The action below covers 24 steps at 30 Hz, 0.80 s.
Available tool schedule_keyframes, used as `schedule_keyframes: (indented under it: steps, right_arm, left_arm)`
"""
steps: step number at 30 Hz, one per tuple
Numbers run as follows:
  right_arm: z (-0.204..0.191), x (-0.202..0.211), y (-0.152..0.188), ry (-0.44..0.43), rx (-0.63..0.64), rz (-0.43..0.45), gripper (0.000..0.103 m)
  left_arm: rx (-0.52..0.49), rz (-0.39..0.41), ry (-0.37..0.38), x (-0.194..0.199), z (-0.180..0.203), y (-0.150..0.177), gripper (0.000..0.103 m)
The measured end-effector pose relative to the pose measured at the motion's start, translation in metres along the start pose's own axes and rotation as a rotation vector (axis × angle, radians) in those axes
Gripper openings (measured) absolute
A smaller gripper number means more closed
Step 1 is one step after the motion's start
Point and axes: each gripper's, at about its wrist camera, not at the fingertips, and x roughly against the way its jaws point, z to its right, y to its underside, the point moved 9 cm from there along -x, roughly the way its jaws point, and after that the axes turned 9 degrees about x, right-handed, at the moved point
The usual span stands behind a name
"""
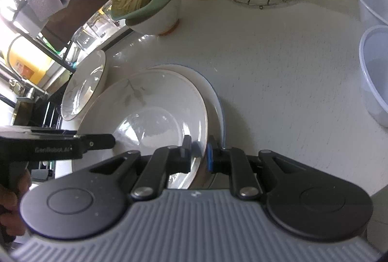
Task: Organize plates and bowls
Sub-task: 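Lift the leaf plate with both grippers and carry it over the rose plate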
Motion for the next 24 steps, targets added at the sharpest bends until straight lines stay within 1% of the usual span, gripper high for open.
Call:
schedule_keyframes:
  steps: [7, 10, 14, 17, 20, 24]
  right_arm:
    - [0.003, 0.002, 0.001, -0.007, -0.038, -0.006, 0.015]
    - [0.003, 0.002, 0.003, -0.012, -0.057, -0.009, 0.014]
    - [0.005, 0.000, 0.010, -0.037, -0.127, -0.020, 0.013]
    - [0.004, 0.001, 0.011, -0.026, -0.132, -0.013, 0.013]
    - [0.005, 0.001, 0.010, -0.023, -0.139, -0.013, 0.012]
    - [0.001, 0.003, 0.008, 0.004, -0.105, -0.010, 0.013]
  left_arm:
    - [0.066, 0.003, 0.018, -0.005, -0.001, -0.010, 0.045]
    - [0.127, -0.012, 0.055, -0.007, -0.006, -0.012, 0.044]
    - [0.210, -0.032, 0.102, -0.006, -0.015, -0.014, 0.044]
    - [0.251, -0.029, 0.128, -0.001, -0.021, -0.017, 0.044]
    - [0.256, -0.013, 0.128, 0.004, -0.026, -0.020, 0.044]
    - [0.251, 0.014, 0.134, 0.014, -0.027, -0.021, 0.044]
